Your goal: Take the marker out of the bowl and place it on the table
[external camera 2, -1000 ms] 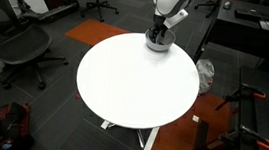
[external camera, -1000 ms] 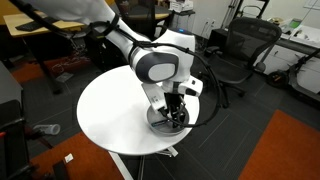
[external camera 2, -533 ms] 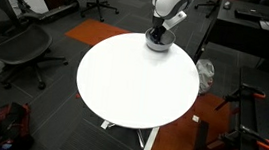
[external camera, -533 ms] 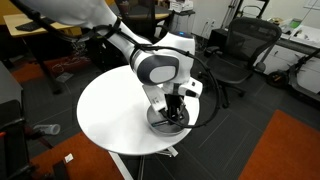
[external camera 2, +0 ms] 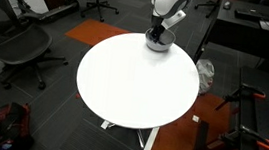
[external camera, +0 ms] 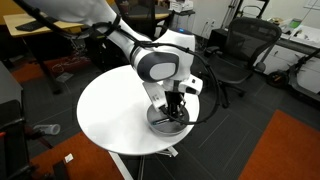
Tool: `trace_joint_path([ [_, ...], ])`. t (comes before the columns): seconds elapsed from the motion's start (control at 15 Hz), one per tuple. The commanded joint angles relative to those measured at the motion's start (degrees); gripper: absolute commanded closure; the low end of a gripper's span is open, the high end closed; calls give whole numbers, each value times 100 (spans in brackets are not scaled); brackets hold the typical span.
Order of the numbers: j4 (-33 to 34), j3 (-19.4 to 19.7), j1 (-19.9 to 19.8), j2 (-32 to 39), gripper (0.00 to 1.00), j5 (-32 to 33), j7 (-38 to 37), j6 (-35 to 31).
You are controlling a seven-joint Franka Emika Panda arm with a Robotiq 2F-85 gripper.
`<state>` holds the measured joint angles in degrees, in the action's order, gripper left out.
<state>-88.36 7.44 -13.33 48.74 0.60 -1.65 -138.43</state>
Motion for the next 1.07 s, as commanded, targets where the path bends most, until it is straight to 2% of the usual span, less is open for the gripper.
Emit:
trace_joint_path([
  [0.0, -329, 52, 137, -556, 95, -66, -143, 77],
  [0.27, -772, 178, 327, -1201, 95, 61, -332, 73],
  [0.53, -1626, 214, 635, -2139, 95, 181, -538, -69],
  [0.8, -2594, 216, 1129, -2988, 95, 515, -1140, -223],
  [1.0, -3197, 141, 1435, -3354, 95, 761, -1693, -348],
])
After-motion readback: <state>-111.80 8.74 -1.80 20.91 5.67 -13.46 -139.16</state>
